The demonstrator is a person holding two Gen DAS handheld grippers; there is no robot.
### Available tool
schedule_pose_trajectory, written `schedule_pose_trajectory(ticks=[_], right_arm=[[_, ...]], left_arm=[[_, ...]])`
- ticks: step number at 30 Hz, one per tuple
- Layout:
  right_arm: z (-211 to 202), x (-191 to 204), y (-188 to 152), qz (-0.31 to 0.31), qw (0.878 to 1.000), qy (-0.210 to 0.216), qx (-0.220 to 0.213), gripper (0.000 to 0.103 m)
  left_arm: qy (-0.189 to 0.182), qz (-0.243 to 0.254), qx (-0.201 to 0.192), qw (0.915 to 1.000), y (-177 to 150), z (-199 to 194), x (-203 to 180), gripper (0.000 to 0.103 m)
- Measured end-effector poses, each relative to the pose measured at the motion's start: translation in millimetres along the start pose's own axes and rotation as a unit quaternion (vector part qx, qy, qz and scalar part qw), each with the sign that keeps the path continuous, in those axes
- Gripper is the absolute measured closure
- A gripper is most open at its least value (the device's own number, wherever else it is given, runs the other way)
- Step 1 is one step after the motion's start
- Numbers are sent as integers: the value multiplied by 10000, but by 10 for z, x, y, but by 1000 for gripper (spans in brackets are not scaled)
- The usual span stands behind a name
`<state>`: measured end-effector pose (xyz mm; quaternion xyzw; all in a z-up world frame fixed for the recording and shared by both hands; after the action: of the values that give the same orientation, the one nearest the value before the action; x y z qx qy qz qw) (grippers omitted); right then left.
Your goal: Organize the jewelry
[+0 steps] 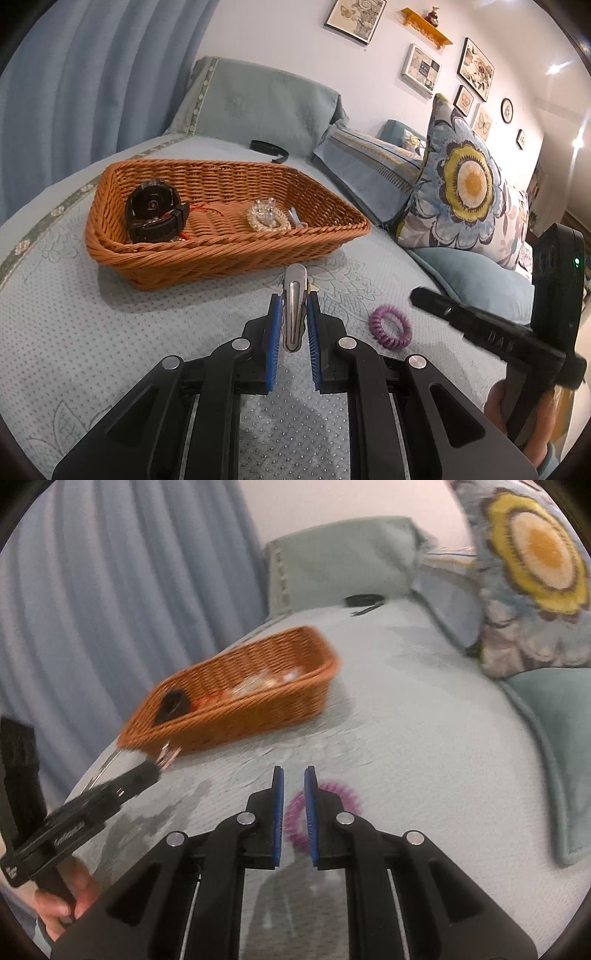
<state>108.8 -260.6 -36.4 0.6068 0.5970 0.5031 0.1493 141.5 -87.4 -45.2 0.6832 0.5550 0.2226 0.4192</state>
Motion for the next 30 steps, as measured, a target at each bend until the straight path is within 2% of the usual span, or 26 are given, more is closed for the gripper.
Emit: schedule_pose_trajectory(ticks=[2, 3, 4, 6, 11, 12, 14, 15, 16, 17, 18, 25, 30], right_arm=[[-34, -137, 28, 201, 9998, -80, 18, 69], [-48, -206, 29, 294, 9995, -141, 25, 44], [-82, -297, 31, 431, 9988, -237, -16, 34], [-94, -384, 24, 602, 9981, -100, 25, 34], [183, -379, -115, 386, 9961, -210, 760, 35], [273, -357, -165, 260, 9941, -343, 993, 44], [366, -306, -229, 1, 9907, -594, 1225, 50], [389, -267, -222, -126, 9898, -629, 1274, 68], [411, -225, -227, -220, 9889, -607, 1335, 78], [430, -187, -226, -342, 9878, -626, 1385, 83], [453, -128, -231, -520, 9861, -639, 1441, 91], [424, 78, -186, -707, 9894, -297, 1230, 93], [240, 331, 102, -818, 9934, -34, 807, 93]], left_arm=[[-26, -36, 2, 10000, 7, -3, 9, 91], [-37, -58, 3, 10000, 7, -4, 12, 91], [-51, -73, 9, 10000, 11, -2, 17, 91], [-69, -94, 14, 9999, 15, -2, 29, 91], [-129, -122, 19, 9998, 18, 1, 31, 91], [-139, -129, 21, 9998, 17, 2, 35, 91], [-169, -150, 25, 9997, 19, 4, 38, 91], [-177, -158, 32, 9997, 20, 7, 37, 91], [-185, -161, 42, 9997, 17, 13, 39, 91], [-187, -162, 56, 9997, 10, 15, 46, 91], [-192, -163, 68, 9997, 9, 20, 54, 91], [-284, -240, -76, 9993, 39, -50, 67, 91], [-269, -374, -316, 9984, 189, -173, 152, 91]])
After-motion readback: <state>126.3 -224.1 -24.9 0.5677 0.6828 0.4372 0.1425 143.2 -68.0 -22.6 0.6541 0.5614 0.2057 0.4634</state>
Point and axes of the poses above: each gripper's, at about its wrist camera, not at the fingertips, and z roughly the way its jaws point, x to its left, y to its top, the point moved 7 cm from there along z, roughly the way its jaws point, and after that the axes turned 14 degrees about y, right-handed, at the moved point
